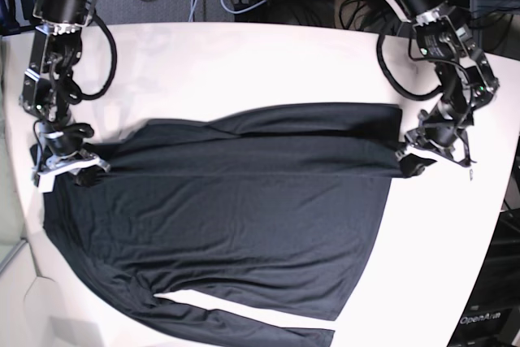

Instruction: Fold the T-shirt properly

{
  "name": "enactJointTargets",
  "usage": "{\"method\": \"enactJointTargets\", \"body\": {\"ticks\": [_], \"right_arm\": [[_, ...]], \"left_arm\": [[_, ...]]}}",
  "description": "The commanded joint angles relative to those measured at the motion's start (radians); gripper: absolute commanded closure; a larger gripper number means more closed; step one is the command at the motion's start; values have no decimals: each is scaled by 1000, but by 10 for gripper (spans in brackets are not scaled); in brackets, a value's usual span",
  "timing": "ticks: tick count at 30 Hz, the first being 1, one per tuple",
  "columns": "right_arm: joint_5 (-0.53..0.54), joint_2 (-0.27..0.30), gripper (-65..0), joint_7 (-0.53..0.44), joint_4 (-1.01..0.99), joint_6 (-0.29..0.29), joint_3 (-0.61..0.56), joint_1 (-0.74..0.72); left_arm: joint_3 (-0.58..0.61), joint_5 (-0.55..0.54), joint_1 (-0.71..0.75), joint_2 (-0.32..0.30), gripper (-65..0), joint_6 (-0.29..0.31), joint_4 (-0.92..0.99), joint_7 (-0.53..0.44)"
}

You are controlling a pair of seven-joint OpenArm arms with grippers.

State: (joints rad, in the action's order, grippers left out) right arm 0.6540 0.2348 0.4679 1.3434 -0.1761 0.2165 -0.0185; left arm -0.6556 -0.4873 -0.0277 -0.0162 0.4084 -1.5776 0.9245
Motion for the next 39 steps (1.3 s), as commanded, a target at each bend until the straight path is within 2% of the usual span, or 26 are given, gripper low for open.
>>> {"method": "enactJointTargets", "body": {"ticks": [1,16,19,24,26,32,36,39], "right_arm": [[10,11,-7,-25,18,-4,5,-18],[10,10,-7,-25,18,-4,5,-16],[10,10,-7,-25,18,-4,5,-16],[10,10,-7,-25,18,-4,5,-18],[10,10,-10,-25,18,-4,5,-18],[10,10,-15,-25,21,0,7,-18],[10,10,-16,-25,21,0,8,-13],[10,11,-45,-25,21,0,10,-10]], "left_arm": [[3,-18,-13,-9,-20,7,-14,-22],[3,-12,-11,-20,-24,8,95,-20],[3,-14,2,-20,-78,10,90,-20],[3,-17,30,-20,-259,10,84,-20],[3,-18,41,-20,-293,10,76,-20],[3,-20,81,-18,-295,13,39,-20],[3,-18,91,-11,-295,102,6,-15],[3,-18,88,-9,-295,123,6,-12]]}}
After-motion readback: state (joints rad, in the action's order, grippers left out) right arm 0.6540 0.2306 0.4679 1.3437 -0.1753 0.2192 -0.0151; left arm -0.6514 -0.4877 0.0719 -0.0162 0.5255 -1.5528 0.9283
